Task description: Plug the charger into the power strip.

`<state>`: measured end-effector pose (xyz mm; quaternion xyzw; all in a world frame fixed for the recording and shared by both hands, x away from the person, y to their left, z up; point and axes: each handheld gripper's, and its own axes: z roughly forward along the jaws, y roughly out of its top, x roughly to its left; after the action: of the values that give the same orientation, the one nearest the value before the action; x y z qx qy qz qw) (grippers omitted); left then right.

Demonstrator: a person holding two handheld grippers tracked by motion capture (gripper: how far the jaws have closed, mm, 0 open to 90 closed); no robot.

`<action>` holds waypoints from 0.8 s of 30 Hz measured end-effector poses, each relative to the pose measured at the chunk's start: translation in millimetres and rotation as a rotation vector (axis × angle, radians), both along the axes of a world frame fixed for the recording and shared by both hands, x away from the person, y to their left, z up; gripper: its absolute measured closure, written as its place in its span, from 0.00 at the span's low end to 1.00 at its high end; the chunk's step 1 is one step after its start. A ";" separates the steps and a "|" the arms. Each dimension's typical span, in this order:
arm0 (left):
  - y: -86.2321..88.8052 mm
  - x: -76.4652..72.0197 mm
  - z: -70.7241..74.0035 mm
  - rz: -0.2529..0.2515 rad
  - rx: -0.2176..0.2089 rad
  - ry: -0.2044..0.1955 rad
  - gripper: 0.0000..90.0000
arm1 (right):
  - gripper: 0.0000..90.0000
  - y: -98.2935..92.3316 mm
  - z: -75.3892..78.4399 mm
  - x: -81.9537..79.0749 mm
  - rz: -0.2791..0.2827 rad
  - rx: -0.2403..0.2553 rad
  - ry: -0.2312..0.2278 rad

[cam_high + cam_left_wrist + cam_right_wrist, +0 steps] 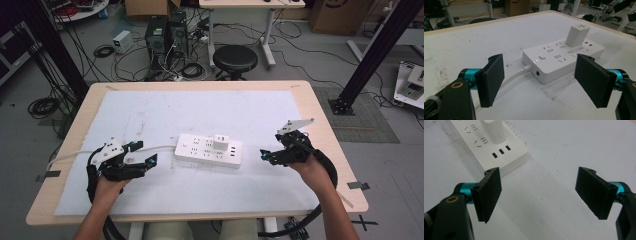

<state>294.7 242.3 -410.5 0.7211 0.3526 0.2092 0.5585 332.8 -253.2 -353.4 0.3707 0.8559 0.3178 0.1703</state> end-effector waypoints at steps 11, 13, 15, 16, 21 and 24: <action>-1.6 -1.7 0.9 -0.004 0.002 -0.001 0.27 | 0.24 -8.3 -5.6 -10.1 -0.041 0.036 -0.022; -1.9 -2.0 0.5 0.000 -0.001 -0.001 0.27 | 0.24 -8.5 -6.5 -10.7 -0.044 0.037 -0.021; -1.8 -2.1 0.6 -0.004 0.002 -0.001 0.27 | 0.24 -9.1 -8.7 -11.2 -0.045 0.035 -0.018; -1.7 -2.1 0.7 -0.004 0.002 -0.002 0.27 | 0.24 -9.4 -9.3 -11.5 -0.045 0.036 -0.014; -1.1 -1.6 1.7 -0.003 0.003 -0.003 0.27 | 0.23 -9.8 -11.3 -12.5 -0.043 0.039 -0.014; -1.6 -1.5 2.0 -0.004 0.003 -0.003 0.27 | 0.23 -10.6 -12.6 -13.0 -0.045 0.042 -0.015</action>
<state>293.1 240.7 -408.5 0.7221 0.3501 0.2098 0.5586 319.8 -263.8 -366.0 0.3909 0.8392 0.3346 0.1760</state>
